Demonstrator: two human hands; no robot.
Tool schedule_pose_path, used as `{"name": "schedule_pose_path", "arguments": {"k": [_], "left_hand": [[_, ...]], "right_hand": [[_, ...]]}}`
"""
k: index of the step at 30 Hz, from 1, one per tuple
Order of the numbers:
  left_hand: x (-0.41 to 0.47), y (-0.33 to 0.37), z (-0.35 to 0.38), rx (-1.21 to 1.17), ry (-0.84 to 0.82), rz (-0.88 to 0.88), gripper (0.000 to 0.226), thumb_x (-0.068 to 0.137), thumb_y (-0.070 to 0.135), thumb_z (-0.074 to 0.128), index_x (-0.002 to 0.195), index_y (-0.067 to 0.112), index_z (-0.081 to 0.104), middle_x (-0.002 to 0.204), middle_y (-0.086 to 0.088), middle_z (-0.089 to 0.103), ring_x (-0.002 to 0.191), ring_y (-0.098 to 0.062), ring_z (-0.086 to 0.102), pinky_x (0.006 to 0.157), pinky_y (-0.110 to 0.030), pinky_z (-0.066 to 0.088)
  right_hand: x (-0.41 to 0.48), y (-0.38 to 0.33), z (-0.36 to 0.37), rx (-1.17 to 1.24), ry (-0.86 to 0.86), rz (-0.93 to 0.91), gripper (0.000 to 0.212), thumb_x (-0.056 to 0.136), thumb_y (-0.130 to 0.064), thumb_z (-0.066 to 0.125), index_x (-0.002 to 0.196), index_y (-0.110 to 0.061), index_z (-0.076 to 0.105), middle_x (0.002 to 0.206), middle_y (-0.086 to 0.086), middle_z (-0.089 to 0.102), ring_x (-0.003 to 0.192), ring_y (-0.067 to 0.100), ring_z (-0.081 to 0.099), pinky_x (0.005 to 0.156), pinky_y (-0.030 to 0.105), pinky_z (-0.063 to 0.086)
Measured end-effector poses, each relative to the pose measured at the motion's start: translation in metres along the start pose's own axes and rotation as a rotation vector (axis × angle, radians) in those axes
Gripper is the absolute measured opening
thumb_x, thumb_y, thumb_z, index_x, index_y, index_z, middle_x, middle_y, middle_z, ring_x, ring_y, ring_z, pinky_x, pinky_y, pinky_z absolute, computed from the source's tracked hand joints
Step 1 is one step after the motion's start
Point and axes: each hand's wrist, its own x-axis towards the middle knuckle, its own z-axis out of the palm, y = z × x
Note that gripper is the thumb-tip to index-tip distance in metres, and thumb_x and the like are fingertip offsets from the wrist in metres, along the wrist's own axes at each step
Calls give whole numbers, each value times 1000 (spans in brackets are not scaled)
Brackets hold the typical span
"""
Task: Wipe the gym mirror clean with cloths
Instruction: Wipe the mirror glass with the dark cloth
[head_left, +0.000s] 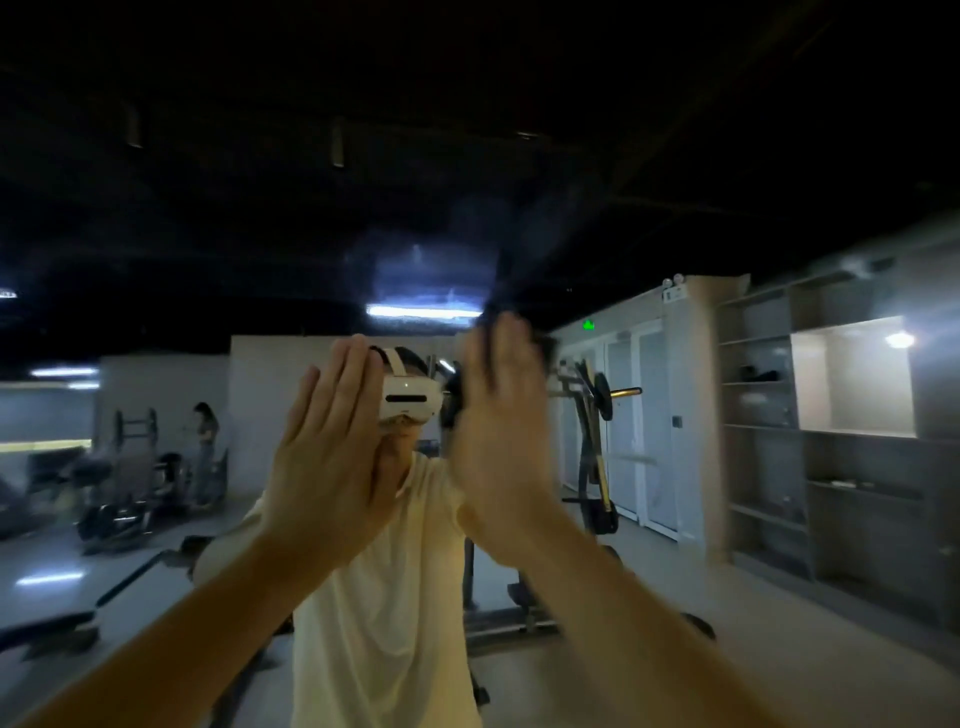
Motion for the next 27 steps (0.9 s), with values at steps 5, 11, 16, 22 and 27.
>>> {"name": "schedule_pose_path", "arguments": {"k": [5, 11, 16, 22, 27], "left_hand": [[-3, -3, -9, -83, 92, 4, 63, 103, 20, 42, 160, -1, 27, 168, -20, 25, 158, -28, 19, 125, -55, 23], [-11, 25, 4, 18, -5, 44, 70, 104, 39, 39, 159, -3, 27, 168, -21, 22, 159, -32, 16, 129, -53, 14], [-14, 25, 2, 80, -87, 38, 70, 106, 41, 33, 162, -1, 22, 170, -20, 17, 160, -32, 12, 129, -52, 12], [-19, 15, -13, -84, -20, 38, 61, 106, 29, 31, 158, -2, 32, 168, -18, 25, 159, -30, 18, 129, -50, 12], [-46, 27, -15, -116, 53, -76, 59, 107, 22, 28, 160, -4, 25, 169, -20, 19, 159, -33, 13, 130, -54, 8]], "right_hand": [[-20, -5, 11, -49, -93, -417, 67, 104, -32, 38, 161, -4, 18, 169, 18, 16, 158, 29, 8, 128, 37, -10], [-18, 143, -18, -173, -60, 91, 75, 92, -19, 50, 160, -5, 20, 170, 17, 13, 157, 32, 12, 127, 52, 20], [-21, 138, -20, -8, -18, 446, 71, 95, -29, 23, 161, -3, 18, 168, 20, 18, 156, 36, 17, 124, 55, 26], [-68, 0, 0, 86, -57, 44, 67, 99, -25, 41, 160, -4, 23, 169, 18, 15, 158, 31, 5, 127, 51, 20], [-114, -15, 17, 69, -281, -452, 58, 106, -27, 40, 161, -11, 27, 169, 12, 22, 159, 24, 8, 130, 40, 3]]}}
